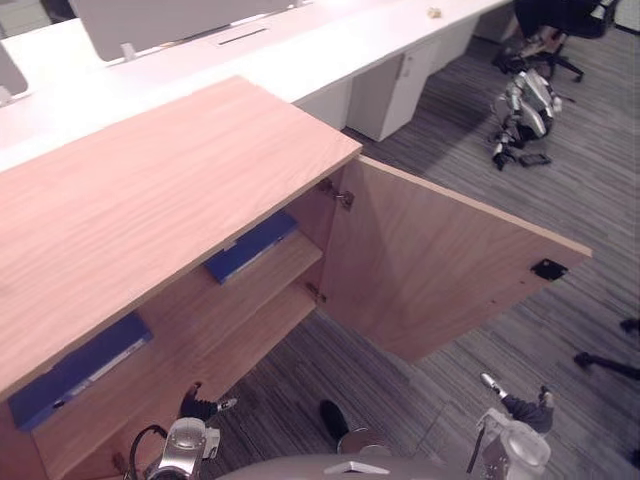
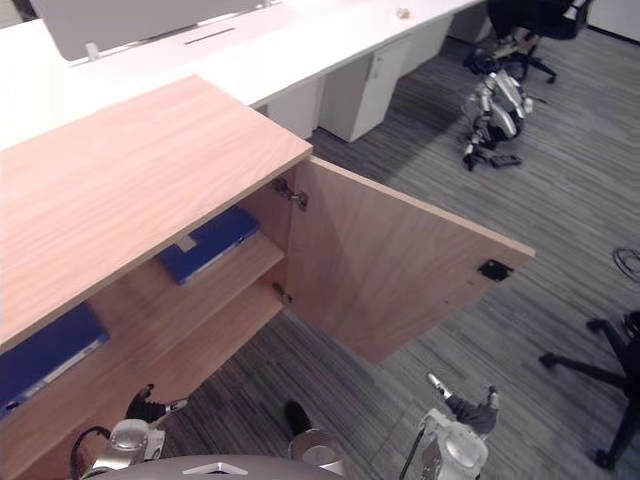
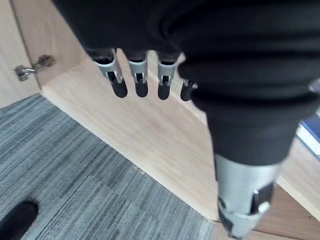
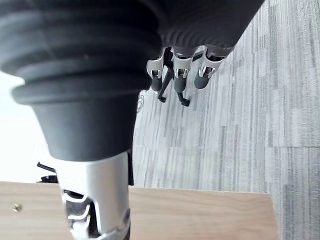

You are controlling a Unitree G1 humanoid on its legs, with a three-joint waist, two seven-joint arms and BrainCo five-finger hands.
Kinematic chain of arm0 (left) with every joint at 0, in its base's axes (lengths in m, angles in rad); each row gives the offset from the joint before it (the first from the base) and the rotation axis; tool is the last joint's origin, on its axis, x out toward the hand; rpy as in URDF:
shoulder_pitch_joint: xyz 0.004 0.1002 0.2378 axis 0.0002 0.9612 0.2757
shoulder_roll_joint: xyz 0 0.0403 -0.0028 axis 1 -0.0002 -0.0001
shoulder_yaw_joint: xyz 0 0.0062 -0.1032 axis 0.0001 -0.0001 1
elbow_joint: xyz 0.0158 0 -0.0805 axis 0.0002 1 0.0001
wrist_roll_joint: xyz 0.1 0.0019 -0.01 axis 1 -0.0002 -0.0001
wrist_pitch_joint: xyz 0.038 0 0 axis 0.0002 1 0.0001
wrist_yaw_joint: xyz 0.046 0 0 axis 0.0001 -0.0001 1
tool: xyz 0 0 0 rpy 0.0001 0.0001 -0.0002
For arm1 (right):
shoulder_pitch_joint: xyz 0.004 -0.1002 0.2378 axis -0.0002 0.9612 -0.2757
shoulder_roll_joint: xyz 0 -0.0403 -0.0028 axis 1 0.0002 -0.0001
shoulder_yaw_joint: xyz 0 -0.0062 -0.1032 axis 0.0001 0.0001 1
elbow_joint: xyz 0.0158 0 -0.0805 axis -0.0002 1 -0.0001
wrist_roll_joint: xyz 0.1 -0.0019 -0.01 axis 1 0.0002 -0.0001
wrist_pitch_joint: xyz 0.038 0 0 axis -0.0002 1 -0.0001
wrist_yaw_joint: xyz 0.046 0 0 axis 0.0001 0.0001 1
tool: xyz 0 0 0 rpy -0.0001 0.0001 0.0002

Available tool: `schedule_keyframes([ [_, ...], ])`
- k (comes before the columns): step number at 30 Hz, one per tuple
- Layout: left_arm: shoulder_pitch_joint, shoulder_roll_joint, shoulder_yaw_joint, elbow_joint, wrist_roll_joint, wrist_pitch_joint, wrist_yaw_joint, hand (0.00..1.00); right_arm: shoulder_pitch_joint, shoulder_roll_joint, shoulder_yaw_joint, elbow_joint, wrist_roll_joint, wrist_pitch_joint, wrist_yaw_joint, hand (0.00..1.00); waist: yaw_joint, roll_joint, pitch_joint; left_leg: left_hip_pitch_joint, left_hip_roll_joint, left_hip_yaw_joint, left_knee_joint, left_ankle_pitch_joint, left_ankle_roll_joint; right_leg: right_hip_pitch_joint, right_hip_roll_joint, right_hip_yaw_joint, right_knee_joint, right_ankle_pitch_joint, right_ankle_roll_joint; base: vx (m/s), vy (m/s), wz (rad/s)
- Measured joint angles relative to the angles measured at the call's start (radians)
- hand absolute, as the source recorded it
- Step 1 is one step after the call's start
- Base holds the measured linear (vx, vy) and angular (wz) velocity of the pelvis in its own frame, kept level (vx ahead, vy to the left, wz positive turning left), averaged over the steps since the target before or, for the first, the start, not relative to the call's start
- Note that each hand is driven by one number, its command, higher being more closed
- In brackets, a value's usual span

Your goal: Walk over to the cabinet, pick up the folder, carry it to the office cabinet, place the folder inside the office cabinet, then close the office cabinet door

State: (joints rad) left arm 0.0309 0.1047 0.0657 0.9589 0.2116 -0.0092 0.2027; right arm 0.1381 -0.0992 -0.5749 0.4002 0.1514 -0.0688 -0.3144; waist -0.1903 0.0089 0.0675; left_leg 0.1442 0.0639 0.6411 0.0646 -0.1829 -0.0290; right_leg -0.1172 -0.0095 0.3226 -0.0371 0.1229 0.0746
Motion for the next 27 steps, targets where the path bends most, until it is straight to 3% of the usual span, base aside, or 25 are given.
schedule_keyframes([
  [6, -0.008, -0.005, -0.032, -0.003, 0.001, -0.002, -0.021, 0.0, -0.092, -0.157, 0.004, -0.012, 0.008, -0.02, 0.01, 0.0, -0.016, 0.053, 0.032, -0.013, -0.005, 0.037, 0.042, -0.041, 0.005, -0.028, -0.003, 0.023, 0.01, 0.003, 0.004, -0.03, -0.019, -0.28],
  [15, 0.025, 0.003, -0.088, 0.002, 0.001, -0.023, -0.041, 0.0, -0.22, -0.415, 0.115, -0.009, 0.021, -0.04, 0.072, 0.0, -0.029, 0.093, 0.06, -0.063, -0.013, 0.028, 0.059, -0.048, 0.007, -0.057, -0.027, 0.013, -0.034, 0.023, 0.035, -0.02, -0.047, 0.01],
  [27, 0.027, -0.003, -0.107, -0.003, 0.001, -0.053, -0.044, 0.0, -0.34, -0.515, 0.232, 0.061, 0.023, -0.058, 0.091, 0.0, -0.038, 0.129, 0.093, -0.132, -0.024, -0.062, 0.067, -0.041, 0.017, -0.075, -0.059, -0.088, -0.042, 0.029, 0.042, 0.0, -0.049, 0.19],
])
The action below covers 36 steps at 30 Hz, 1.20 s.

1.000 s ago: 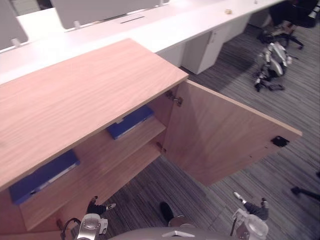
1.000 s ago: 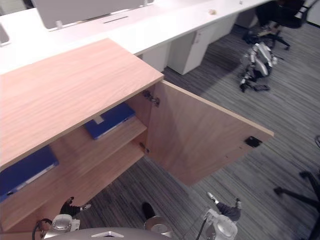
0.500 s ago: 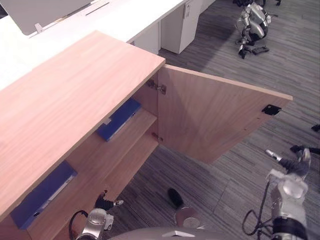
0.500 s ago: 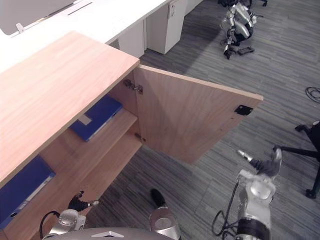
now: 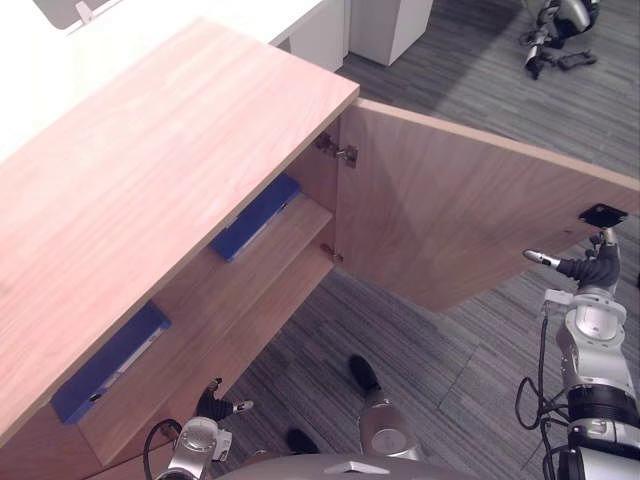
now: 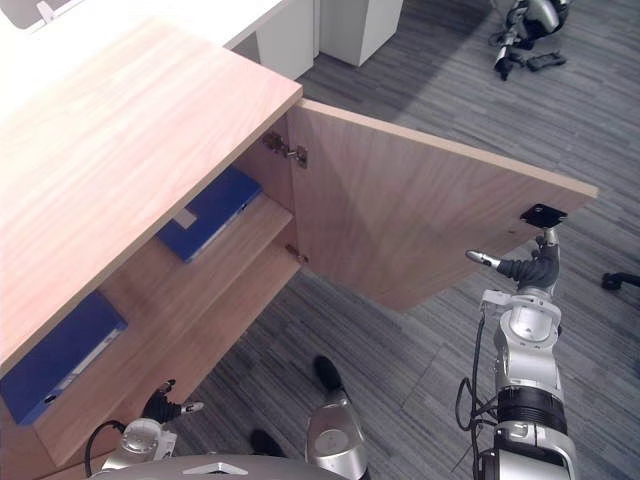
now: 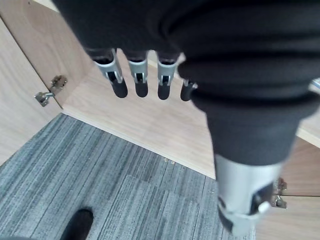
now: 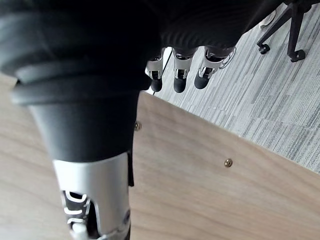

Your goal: Walk over to the cabinet, pick up the folder, carry it to the office cabinet, place the folder inside the office cabinet, then close the office cabinet door

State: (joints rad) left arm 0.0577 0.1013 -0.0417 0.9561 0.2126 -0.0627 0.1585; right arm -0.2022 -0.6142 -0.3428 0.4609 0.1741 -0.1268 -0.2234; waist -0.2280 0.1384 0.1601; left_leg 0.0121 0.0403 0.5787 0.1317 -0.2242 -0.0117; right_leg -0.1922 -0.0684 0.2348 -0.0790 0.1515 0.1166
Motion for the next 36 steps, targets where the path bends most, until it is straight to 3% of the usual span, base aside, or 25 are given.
schedule_keyframes([
  [11, 0.01, -0.007, -0.003, -0.003, 0.0, -0.001, 0.0, 0.0, -0.035, 0.004, 0.005, 0.016, 0.015, 0.0, -0.022, 0.0, 0.002, 0.0, 0.001, -0.006, -0.014, -0.017, 0.006, 0.005, 0.009, -0.001, -0.016, -0.006, -0.001, 0.008, 0.008, -0.05, -0.041, 0.04],
  [20, 0.01, -0.008, 0.003, -0.033, 0.004, 0.002, 0.001, 0.0, 0.082, 0.167, -0.069, -0.237, 0.016, -0.001, -0.047, 0.0, -0.001, -0.014, 0.004, 0.014, -0.009, -0.024, 0.004, 0.008, 0.013, 0.018, -0.008, -0.008, -0.002, 0.01, 0.009, -0.02, -0.052, -0.01],
  [23, 0.01, -0.007, 0.003, -0.032, 0.016, 0.005, 0.001, 0.0, 0.147, 0.246, -0.053, -0.327, 0.016, -0.001, -0.044, 0.0, -0.001, -0.033, 0.001, 0.026, -0.009, -0.018, 0.004, 0.008, 0.013, 0.021, -0.002, 0.01, -0.002, 0.015, 0.009, -0.04, -0.049, -0.17],
  [27, 0.008, -0.006, 0.002, -0.022, 0.034, 0.02, 0.0, 0.0, 0.265, 0.345, 0.014, -0.443, 0.017, -0.001, -0.038, 0.0, -0.001, -0.085, -0.01, 0.037, -0.005, 0.001, 0.006, 0.008, 0.013, 0.016, 0.008, 0.035, -0.008, 0.021, 0.006, -0.06, -0.064, -0.2],
  [36, -0.017, -0.004, 0.0, -0.003, 0.075, 0.026, 0.001, 0.0, 0.572, 0.483, 0.199, -0.69, 0.054, -0.02, 0.036, 0.0, 0.001, -0.136, -0.035, 0.021, 0.029, 0.024, 0.077, -0.019, 0.013, 0.018, 0.023, 0.065, -0.002, 0.039, -0.018, -0.03, -0.067, -0.11],
])
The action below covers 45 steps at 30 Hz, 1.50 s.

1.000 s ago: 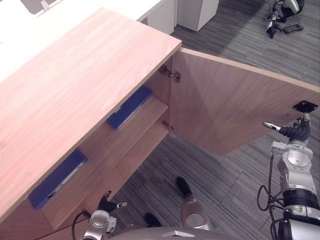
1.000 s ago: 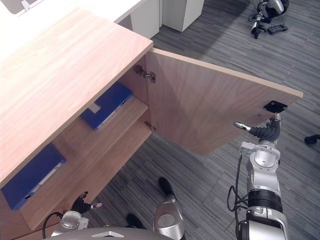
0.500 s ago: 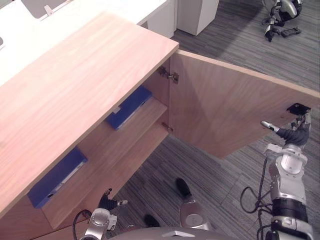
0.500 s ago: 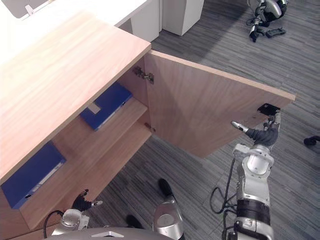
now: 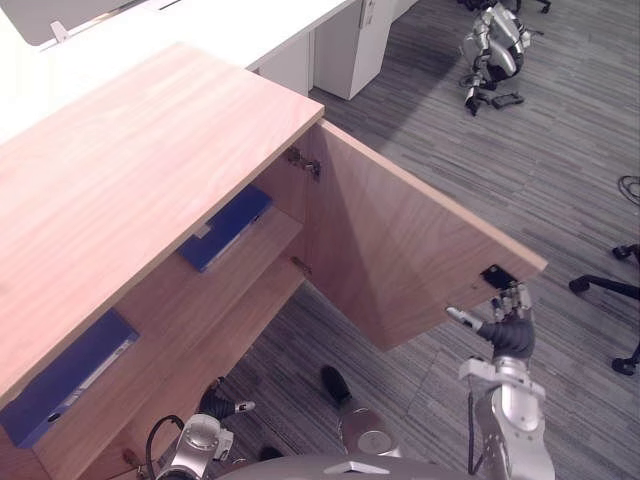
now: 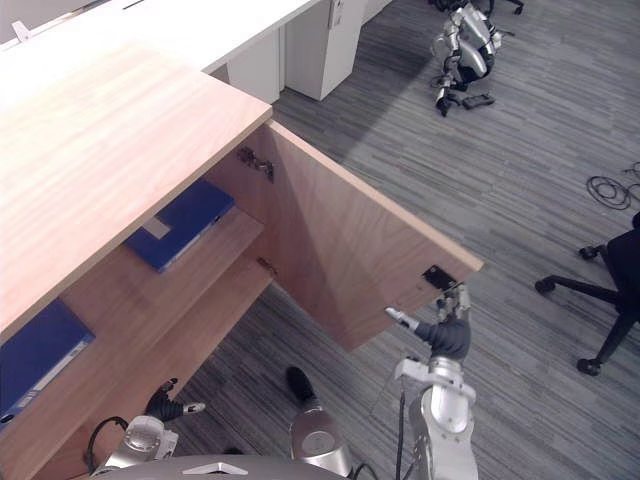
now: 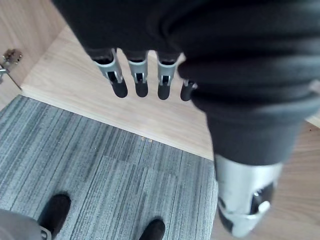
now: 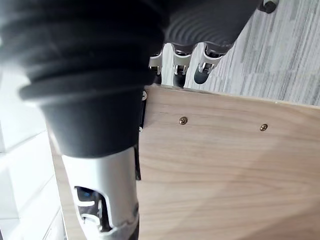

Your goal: Walk over to the cabinet, pick up the folder, carry it to the office cabinet, place the folder inside the office cabinet, then close the office cabinet door

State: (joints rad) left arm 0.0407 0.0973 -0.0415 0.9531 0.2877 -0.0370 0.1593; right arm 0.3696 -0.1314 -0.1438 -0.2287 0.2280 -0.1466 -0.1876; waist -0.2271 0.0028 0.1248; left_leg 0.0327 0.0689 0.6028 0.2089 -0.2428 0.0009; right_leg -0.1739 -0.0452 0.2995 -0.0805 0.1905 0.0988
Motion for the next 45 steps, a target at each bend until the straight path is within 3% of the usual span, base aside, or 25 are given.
schedule_keyframes([
  [7, -0.006, 0.001, -0.016, 0.005, 0.038, 0.01, -0.001, 0.0, 0.197, 0.003, 0.164, -0.063, 0.058, -0.019, 0.05, 0.0, 0.013, -0.064, -0.024, -0.018, 0.016, -0.084, 0.038, -0.006, -0.007, 0.034, -0.004, -0.067, 0.0, -0.002, -0.022, -0.08, -0.08, 0.24],
  [9, -0.001, 0.009, -0.04, 0.005, 0.056, 0.016, -0.011, 0.0, 0.262, -0.007, 0.233, -0.082, 0.052, -0.006, 0.085, 0.0, 0.039, -0.098, -0.041, -0.034, 0.016, -0.132, 0.033, -0.003, -0.006, 0.036, -0.003, -0.106, 0.0, -0.035, -0.046, -0.12, -0.078, 0.1],
  [12, -0.007, 0.014, -0.067, 0.003, 0.07, 0.017, -0.015, 0.0, 0.304, -0.004, 0.3, -0.108, 0.031, 0.025, 0.111, 0.0, 0.046, -0.126, -0.047, -0.036, 0.025, -0.173, 0.011, 0.017, -0.006, 0.029, 0.005, -0.155, 0.044, -0.076, -0.067, -0.04, -0.064, 0.14],
  [16, -0.014, 0.029, -0.08, 0.004, 0.09, 0.028, -0.017, 0.0, 0.351, -0.004, 0.351, -0.108, -0.039, 0.049, 0.119, 0.0, 0.05, -0.178, -0.069, -0.037, 0.024, -0.229, 0.012, 0.038, -0.019, 0.034, 0.0, -0.207, 0.077, -0.075, -0.054, -0.01, -0.063, 0.37],
  [19, -0.03, 0.03, -0.08, 0.012, 0.091, 0.034, -0.02, 0.0, 0.367, 0.003, 0.345, -0.108, -0.078, 0.067, 0.116, 0.0, 0.057, -0.19, -0.074, -0.065, 0.023, -0.274, 0.013, 0.052, -0.015, 0.034, -0.004, -0.237, 0.069, -0.082, -0.044, -0.02, -0.042, 0.37],
  [25, -0.036, 0.058, -0.077, 0.049, 0.099, 0.037, -0.02, 0.0, 0.366, 0.006, 0.337, -0.105, -0.079, 0.095, 0.115, 0.0, 0.078, -0.193, -0.075, -0.077, -0.013, -0.361, -0.055, 0.114, -0.007, 0.045, -0.03, -0.291, 0.069, -0.088, -0.022, -0.02, -0.01, 0.5],
  [27, -0.026, 0.074, -0.067, 0.05, 0.106, 0.038, -0.019, 0.0, 0.285, 0.006, 0.349, -0.098, -0.077, 0.091, 0.123, 0.0, 0.116, -0.192, -0.076, -0.063, -0.029, -0.388, -0.114, 0.159, -0.007, 0.051, -0.041, -0.315, 0.067, -0.09, -0.019, -0.01, -0.01, 0.52],
  [33, -0.006, 0.078, -0.036, 0.053, 0.107, 0.042, -0.01, 0.0, 0.056, 0.05, 0.329, -0.015, -0.076, 0.051, 0.122, 0.0, 0.171, -0.172, -0.087, -0.014, -0.061, -0.419, -0.251, 0.235, 0.0, 0.066, -0.062, -0.344, 0.061, -0.085, -0.006, 0.01, 0.021, 0.32],
  [36, 0.001, 0.074, -0.034, 0.06, 0.107, 0.043, -0.01, 0.0, -0.016, 0.084, 0.328, 0.04, -0.064, 0.044, 0.121, 0.0, 0.173, -0.155, -0.093, 0.005, -0.073, -0.428, -0.293, 0.25, 0.005, 0.073, -0.07, -0.351, 0.055, -0.087, 0.003, 0.04, 0.048, 0.08],
  [45, 0.011, 0.067, -0.035, 0.06, 0.106, 0.045, -0.008, 0.0, -0.126, 0.08, 0.324, 0.184, -0.034, 0.041, 0.109, 0.0, 0.172, -0.144, -0.093, 0.001, -0.087, -0.46, -0.292, 0.243, 0.023, 0.088, -0.08, -0.373, 0.041, -0.083, 0.01, 0.05, 0.013, 0.08],
])
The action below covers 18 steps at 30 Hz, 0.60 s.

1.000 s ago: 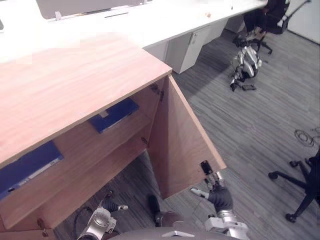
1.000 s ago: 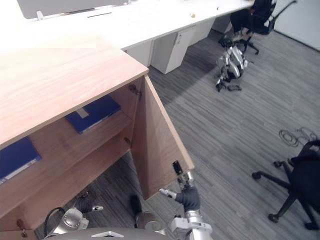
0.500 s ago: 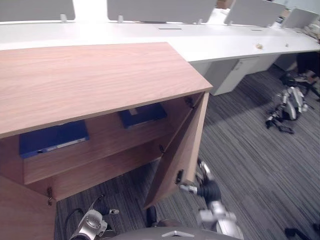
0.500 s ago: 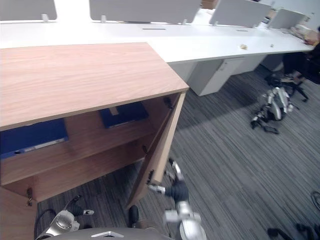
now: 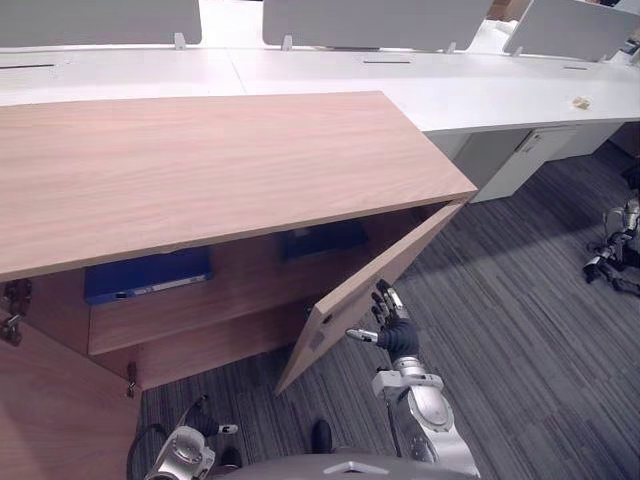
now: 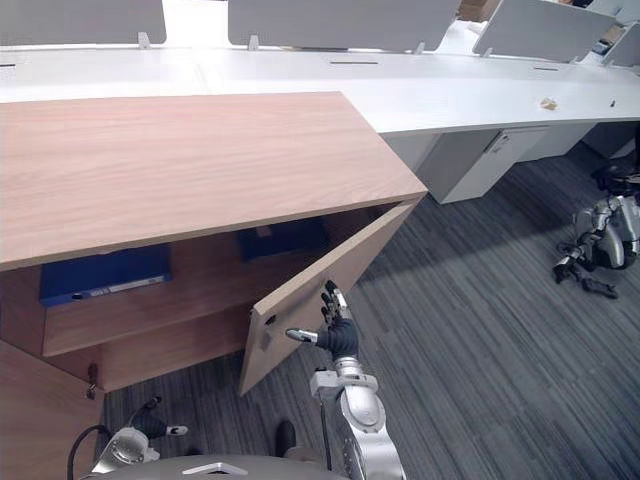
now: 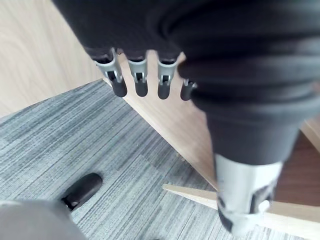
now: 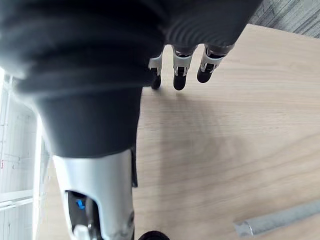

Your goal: Walk over to the cabinet, pick up the folder, carry it to the office cabinet, place the folder inside the office cabinet, then close the office cabinet door

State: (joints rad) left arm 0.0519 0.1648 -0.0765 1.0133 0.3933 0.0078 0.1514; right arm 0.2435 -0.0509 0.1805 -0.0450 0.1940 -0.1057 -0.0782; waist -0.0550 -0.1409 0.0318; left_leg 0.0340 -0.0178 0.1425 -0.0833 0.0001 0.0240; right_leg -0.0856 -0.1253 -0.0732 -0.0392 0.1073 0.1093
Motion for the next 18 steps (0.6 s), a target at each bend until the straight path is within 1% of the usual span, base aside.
schedule_keyframes([
  [1, -0.001, 0.0, -0.001, 0.0, -0.004, 0.0, 0.0, 0.0, -0.044, -0.019, 0.002, 0.042, 0.0, 0.0, 0.0, 0.0, -0.001, 0.003, 0.001, -0.005, -0.001, -0.008, 0.0, 0.0, 0.0, 0.0, -0.002, -0.008, -0.001, 0.0, 0.0, 0.0, -0.014, 0.13],
  [4, 0.0, -0.004, -0.002, -0.002, -0.02, -0.001, 0.003, 0.0, -0.115, -0.047, -0.003, 0.09, 0.001, -0.002, -0.012, 0.0, 0.001, 0.014, 0.004, -0.017, -0.004, -0.024, -0.001, 0.001, 0.001, -0.001, -0.007, -0.028, -0.002, -0.001, 0.001, -0.02, -0.009, 0.23],
  [7, -0.002, -0.007, 0.003, -0.006, -0.04, -0.004, 0.015, 0.0, -0.213, -0.084, -0.006, 0.175, 0.005, -0.004, -0.034, 0.0, 0.018, 0.035, 0.015, -0.028, -0.006, -0.038, -0.001, 0.004, -0.001, -0.004, -0.01, -0.046, -0.002, -0.002, 0.002, -0.04, -0.007, 0.19],
  [8, -0.001, -0.008, 0.009, -0.014, -0.044, -0.006, 0.018, 0.0, -0.239, -0.088, -0.01, 0.195, 0.005, -0.004, -0.036, 0.0, 0.032, 0.044, 0.019, -0.034, -0.006, -0.04, -0.001, 0.006, -0.001, -0.008, -0.01, -0.047, -0.002, -0.004, 0.001, -0.04, -0.014, 0.08],
  [9, 0.0, -0.008, 0.018, -0.014, -0.05, -0.007, 0.018, 0.0, -0.262, -0.089, -0.016, 0.212, 0.004, -0.004, -0.037, 0.0, 0.038, 0.049, 0.023, -0.039, -0.007, -0.048, -0.001, 0.008, -0.002, -0.011, -0.01, -0.051, -0.002, -0.005, 0.001, -0.04, -0.016, 0.08],
  [10, 0.001, -0.008, 0.02, -0.014, -0.057, -0.007, 0.019, 0.0, -0.275, -0.089, -0.022, 0.224, 0.004, -0.004, -0.037, 0.0, 0.039, 0.049, 0.023, -0.042, -0.007, -0.054, -0.001, 0.009, -0.002, -0.013, -0.01, -0.053, -0.002, -0.006, 0.001, -0.03, -0.017, 0.14],
  [12, 0.004, -0.009, 0.029, -0.014, -0.069, -0.007, 0.019, 0.0, -0.315, -0.101, -0.027, 0.266, -0.001, -0.003, -0.038, 0.0, 0.039, 0.07, 0.036, -0.059, -0.009, -0.068, -0.001, 0.016, -0.001, -0.019, -0.013, -0.075, -0.004, -0.008, 0.0, -0.01, -0.014, 0.24],
  [14, 0.008, -0.009, 0.035, -0.015, -0.078, -0.008, 0.019, 0.0, -0.343, -0.12, -0.028, 0.315, -0.004, 0.002, -0.038, 0.0, 0.043, 0.077, 0.041, -0.069, -0.008, -0.09, -0.001, 0.02, -0.001, -0.018, -0.013, -0.095, -0.005, -0.008, -0.001, 0.02, -0.015, 0.32],
  [16, 0.013, -0.007, 0.036, -0.015, -0.078, -0.008, 0.02, 0.0, -0.361, -0.129, -0.038, 0.349, -0.005, 0.002, -0.041, 0.0, 0.048, 0.077, 0.042, -0.075, -0.007, -0.1, -0.001, 0.029, 0.004, -0.015, -0.012, -0.109, -0.006, -0.007, -0.002, 0.03, -0.011, 0.24],
  [18, 0.016, -0.006, 0.037, -0.015, -0.079, -0.008, 0.022, 0.0, -0.386, -0.129, -0.047, 0.375, -0.006, 0.001, -0.042, 0.0, 0.046, 0.077, 0.042, -0.077, -0.007, -0.115, -0.001, 0.03, 0.003, -0.015, -0.012, -0.115, -0.007, -0.007, -0.002, 0.02, -0.008, 0.09],
])
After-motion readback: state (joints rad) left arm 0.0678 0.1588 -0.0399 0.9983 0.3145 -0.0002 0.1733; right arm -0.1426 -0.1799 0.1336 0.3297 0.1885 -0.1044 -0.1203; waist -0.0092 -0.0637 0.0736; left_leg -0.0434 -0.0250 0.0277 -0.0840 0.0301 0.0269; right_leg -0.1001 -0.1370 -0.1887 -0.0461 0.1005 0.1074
